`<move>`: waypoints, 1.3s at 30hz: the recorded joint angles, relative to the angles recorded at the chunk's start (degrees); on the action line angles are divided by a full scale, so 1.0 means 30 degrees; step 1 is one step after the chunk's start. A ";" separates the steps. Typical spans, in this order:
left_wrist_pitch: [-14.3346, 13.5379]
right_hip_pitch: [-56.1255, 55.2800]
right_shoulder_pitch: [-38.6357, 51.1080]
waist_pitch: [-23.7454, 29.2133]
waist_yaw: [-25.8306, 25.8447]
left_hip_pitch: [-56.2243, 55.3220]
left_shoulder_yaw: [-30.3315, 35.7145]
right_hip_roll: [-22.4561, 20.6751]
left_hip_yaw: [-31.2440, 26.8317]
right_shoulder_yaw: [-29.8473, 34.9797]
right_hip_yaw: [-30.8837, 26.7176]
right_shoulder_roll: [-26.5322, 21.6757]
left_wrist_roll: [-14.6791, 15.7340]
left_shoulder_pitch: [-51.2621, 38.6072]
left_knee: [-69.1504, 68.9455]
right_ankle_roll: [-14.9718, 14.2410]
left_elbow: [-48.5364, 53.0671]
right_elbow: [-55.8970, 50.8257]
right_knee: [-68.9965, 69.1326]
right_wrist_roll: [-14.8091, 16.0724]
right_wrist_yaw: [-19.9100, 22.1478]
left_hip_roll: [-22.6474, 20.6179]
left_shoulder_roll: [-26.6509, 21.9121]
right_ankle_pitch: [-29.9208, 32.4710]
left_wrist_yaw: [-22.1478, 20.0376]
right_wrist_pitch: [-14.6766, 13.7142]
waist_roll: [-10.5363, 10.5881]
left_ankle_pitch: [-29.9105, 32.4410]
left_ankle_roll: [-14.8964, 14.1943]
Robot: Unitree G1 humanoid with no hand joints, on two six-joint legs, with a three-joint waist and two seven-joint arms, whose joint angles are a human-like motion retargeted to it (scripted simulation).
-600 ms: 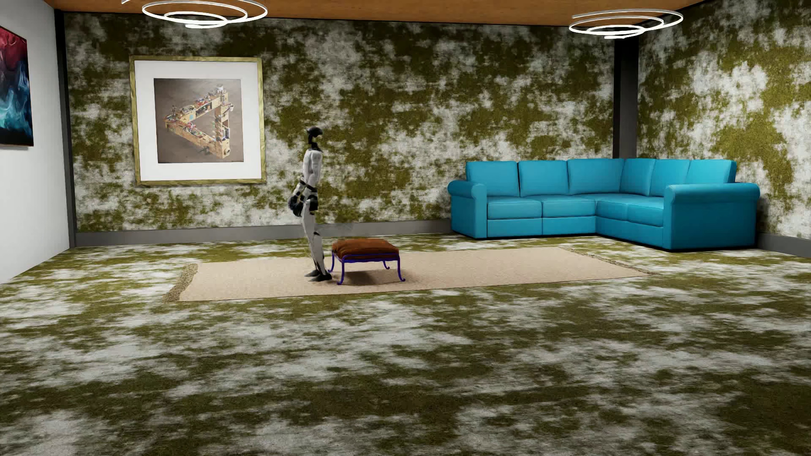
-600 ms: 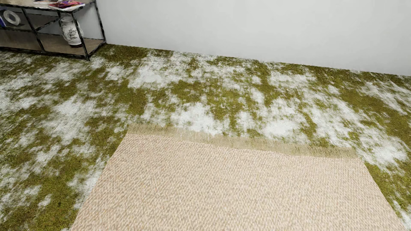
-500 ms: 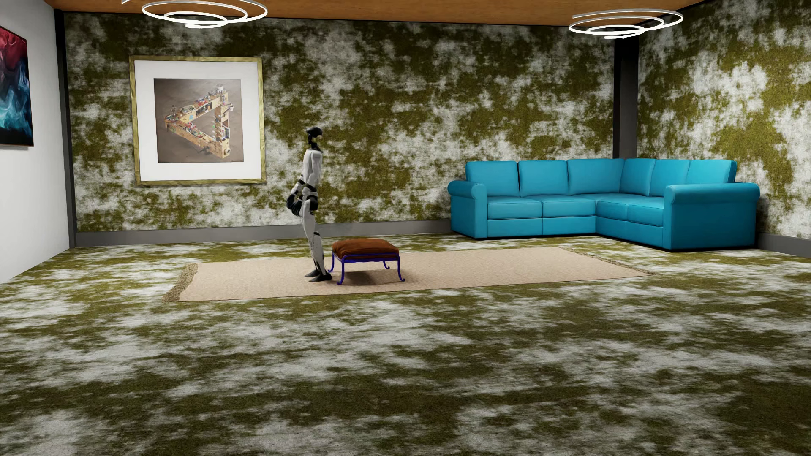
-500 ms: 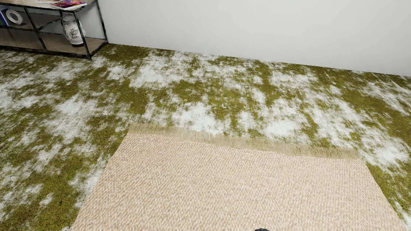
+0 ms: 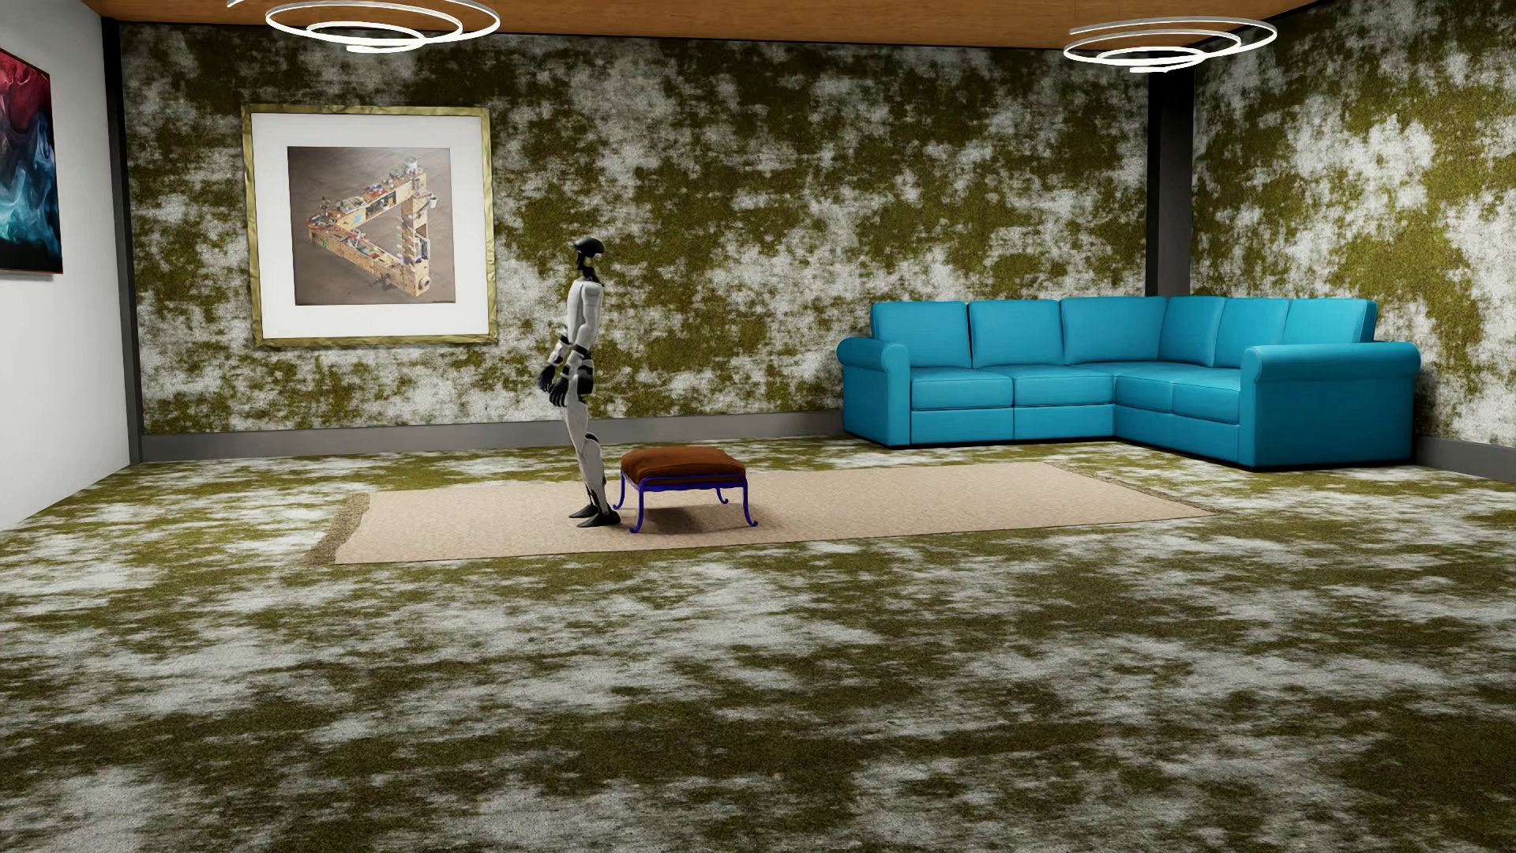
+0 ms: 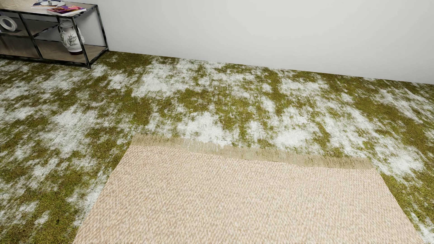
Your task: Sit down on the dark chair
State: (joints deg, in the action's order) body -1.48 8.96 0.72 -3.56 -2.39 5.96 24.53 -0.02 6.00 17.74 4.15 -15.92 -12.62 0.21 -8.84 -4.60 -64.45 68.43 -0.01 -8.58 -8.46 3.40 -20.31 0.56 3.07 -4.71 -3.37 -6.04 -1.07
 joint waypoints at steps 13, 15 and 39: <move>-0.0160 -0.4789 0.3904 0.4223 0.0210 -0.3476 0.4163 0.0583 -0.0722 0.3917 -0.0533 0.0242 -0.0770 -0.4183 -0.4155 -0.0095 0.3694 -0.3885 0.6250 -0.0136 -0.1869 -0.0165 -0.0116 -0.0670 0.3555 0.1037 0.0049 -0.0144 0.0391; -0.0343 -0.6723 0.5269 0.5600 0.0231 -0.5374 0.5372 0.0925 -0.0940 0.4698 -0.0545 -0.0271 -0.0996 -0.5622 -0.5844 -0.0373 0.4719 -0.4792 0.7958 -0.0069 -0.1630 0.0006 -0.0467 -0.0894 0.3701 0.0920 0.0090 -0.0277 0.0046; -0.4986 -3.0779 1.6946 1.8117 0.0563 -2.8248 1.8962 0.3780 -0.5973 1.0472 -0.4381 -1.4674 0.0664 -2.4025 -3.2541 -0.5079 2.2423 -2.6617 3.4246 0.4030 0.8805 0.3381 -1.2701 -0.6109 -1.0592 -0.6233 0.1019 -0.7450 -0.3846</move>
State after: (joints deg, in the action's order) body -16.43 -83.38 51.56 50.79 -0.70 -78.79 81.42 11.32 -11.92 49.16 -8.99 -59.94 -10.63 -71.87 -106.46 -19.84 2.82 -11.42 102.73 3.51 17.95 13.54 -58.41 -17.76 -28.71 -23.40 -0.31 -28.39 -12.60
